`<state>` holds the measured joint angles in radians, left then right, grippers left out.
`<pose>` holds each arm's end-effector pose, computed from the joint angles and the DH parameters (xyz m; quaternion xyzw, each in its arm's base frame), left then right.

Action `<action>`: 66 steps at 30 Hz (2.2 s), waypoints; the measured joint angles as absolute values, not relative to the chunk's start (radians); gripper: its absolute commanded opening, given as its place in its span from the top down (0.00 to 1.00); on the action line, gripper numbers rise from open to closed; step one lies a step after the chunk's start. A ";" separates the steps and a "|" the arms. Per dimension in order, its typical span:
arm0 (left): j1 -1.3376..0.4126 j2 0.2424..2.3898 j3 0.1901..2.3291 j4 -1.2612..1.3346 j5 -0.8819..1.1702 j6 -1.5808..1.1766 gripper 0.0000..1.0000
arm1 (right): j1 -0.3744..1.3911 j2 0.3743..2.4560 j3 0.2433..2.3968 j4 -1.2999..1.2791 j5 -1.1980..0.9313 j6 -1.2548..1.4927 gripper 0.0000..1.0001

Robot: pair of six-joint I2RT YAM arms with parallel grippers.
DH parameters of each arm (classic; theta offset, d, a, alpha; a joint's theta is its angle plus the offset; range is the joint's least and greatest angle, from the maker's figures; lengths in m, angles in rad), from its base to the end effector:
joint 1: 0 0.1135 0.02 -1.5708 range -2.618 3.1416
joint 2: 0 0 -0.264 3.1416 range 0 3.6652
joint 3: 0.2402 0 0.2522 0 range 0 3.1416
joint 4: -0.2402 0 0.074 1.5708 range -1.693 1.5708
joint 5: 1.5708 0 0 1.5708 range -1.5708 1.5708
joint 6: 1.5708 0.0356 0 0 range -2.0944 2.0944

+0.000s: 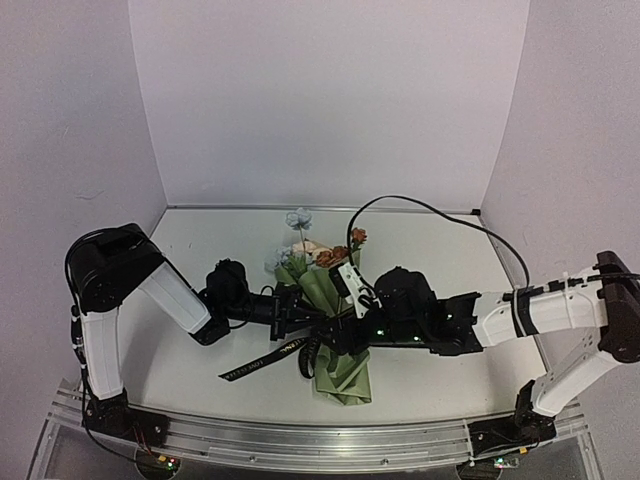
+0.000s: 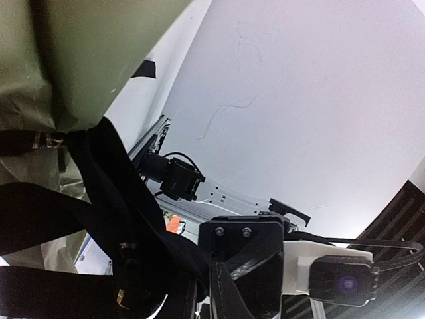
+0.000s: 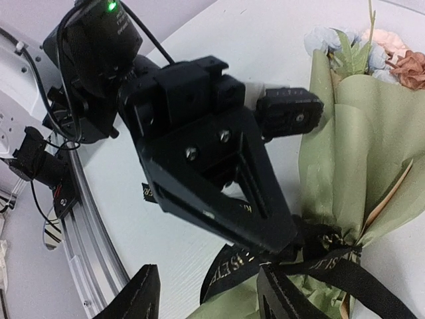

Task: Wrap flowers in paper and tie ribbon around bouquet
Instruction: Tie the half-tied ribbon around the folded bouquet.

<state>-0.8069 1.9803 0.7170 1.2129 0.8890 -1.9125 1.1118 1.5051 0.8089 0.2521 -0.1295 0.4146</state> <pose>0.2240 -0.2739 0.1355 0.0914 -0.7124 0.6736 0.1744 0.1411 0.2959 0.2189 -0.3207 0.7812 0.4079 0.3473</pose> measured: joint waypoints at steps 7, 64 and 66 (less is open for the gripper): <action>-0.798 1.976 0.718 1.261 0.877 -1.932 0.89 | 1.114 1.501 0.810 0.169 -0.214 0.416 0.49; -0.726 1.984 0.665 1.249 0.905 -1.812 0.97 | 1.116 1.583 0.911 -0.103 -0.116 0.468 1.00; -0.720 1.979 0.665 1.190 0.913 -1.761 0.98 | 1.116 1.581 0.920 -0.157 -0.097 0.454 1.00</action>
